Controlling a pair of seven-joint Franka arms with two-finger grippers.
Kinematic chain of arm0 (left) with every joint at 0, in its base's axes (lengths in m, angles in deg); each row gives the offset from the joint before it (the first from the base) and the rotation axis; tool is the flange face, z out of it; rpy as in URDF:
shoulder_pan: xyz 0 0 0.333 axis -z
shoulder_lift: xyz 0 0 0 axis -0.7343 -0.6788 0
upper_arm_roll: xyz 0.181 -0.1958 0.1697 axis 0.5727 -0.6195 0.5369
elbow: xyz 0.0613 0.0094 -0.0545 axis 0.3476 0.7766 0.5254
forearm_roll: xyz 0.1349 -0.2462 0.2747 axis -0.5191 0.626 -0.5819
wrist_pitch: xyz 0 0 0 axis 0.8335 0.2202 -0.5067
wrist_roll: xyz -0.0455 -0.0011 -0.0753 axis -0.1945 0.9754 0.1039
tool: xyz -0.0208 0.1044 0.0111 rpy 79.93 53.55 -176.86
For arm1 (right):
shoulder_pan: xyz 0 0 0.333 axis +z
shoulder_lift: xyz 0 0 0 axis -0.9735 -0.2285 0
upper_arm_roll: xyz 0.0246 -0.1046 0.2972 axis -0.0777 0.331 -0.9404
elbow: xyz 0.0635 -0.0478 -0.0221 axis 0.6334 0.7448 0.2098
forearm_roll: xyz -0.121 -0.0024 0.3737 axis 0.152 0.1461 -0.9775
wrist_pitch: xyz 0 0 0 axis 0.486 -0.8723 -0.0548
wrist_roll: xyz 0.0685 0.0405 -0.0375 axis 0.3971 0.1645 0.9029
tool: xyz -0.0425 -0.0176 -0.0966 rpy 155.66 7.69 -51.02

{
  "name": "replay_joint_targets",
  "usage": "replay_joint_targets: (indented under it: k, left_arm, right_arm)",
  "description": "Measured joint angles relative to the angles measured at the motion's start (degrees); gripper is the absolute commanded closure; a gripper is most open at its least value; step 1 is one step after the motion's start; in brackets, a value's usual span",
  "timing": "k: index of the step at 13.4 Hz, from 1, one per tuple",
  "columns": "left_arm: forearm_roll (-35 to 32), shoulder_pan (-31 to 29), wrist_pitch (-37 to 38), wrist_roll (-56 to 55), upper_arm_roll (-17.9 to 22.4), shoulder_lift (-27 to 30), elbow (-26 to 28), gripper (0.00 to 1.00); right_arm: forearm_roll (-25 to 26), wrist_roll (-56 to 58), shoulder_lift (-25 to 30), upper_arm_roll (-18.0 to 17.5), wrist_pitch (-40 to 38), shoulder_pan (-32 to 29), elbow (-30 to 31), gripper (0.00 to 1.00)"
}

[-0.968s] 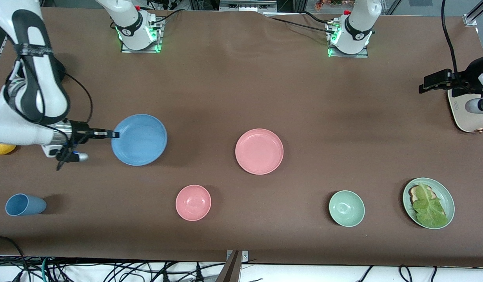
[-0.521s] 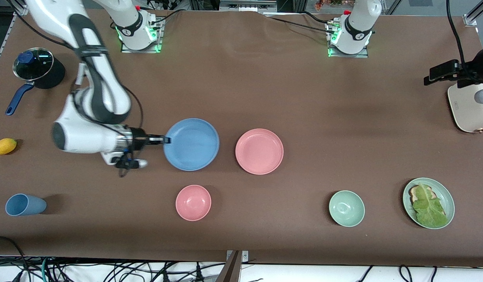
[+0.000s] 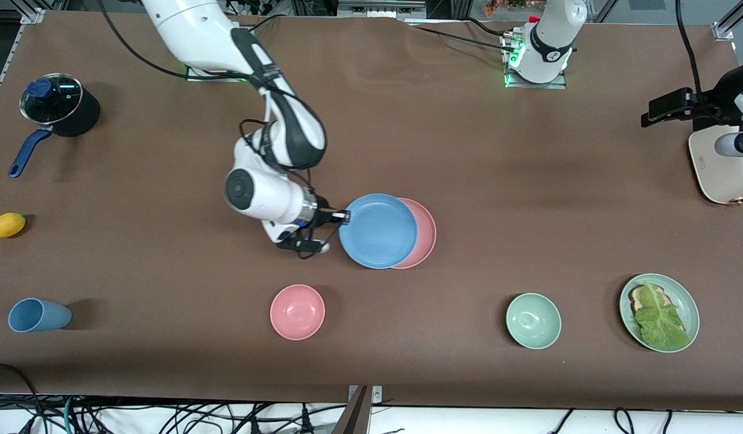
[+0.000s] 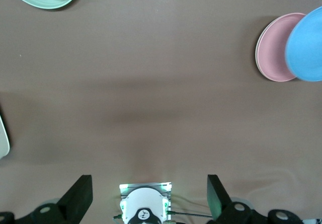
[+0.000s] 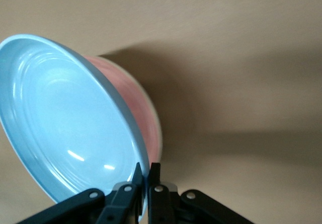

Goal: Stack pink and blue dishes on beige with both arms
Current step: 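Release the blue plate on the stack and open the right gripper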

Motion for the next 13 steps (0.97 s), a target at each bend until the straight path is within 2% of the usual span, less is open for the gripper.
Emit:
replay_joint_targets:
  k: [3, 6, 7, 8, 13]
  left_arm:
    - [0.0, -0.1, 0.0, -1.2, -0.4, 0.1, 0.0, 0.0]
    - [0.0, -0.2, 0.0, -1.2, -0.3, 0.1, 0.1, 0.0]
    - [0.0, -0.2, 0.0, -1.3, -0.3, 0.0, 0.1, 0.0]
    - [0.0, -0.2, 0.0, -1.3, -0.3, 0.0, 0.1, 0.0]
    - [0.0, -0.2, 0.0, -1.3, -0.3, -0.3, 0.1, 0.0]
  right_arm:
    - [0.0, -3.1, -3.0, 0.1, 3.4, 3.4, -1.4, 1.0]
    - [0.0, -3.1, -4.5, 0.7, 3.6, 3.2, -1.5, 1.0]
    - [0.0, -3.1, -4.6, 0.8, 3.6, 3.1, -1.5, 0.7]
    - [0.0, -3.1, -4.6, 0.8, 3.6, 3.1, -1.6, 0.01]
    - [0.1, -3.1, -4.3, 1.3, 3.0, 3.3, -2.3, 0.0]
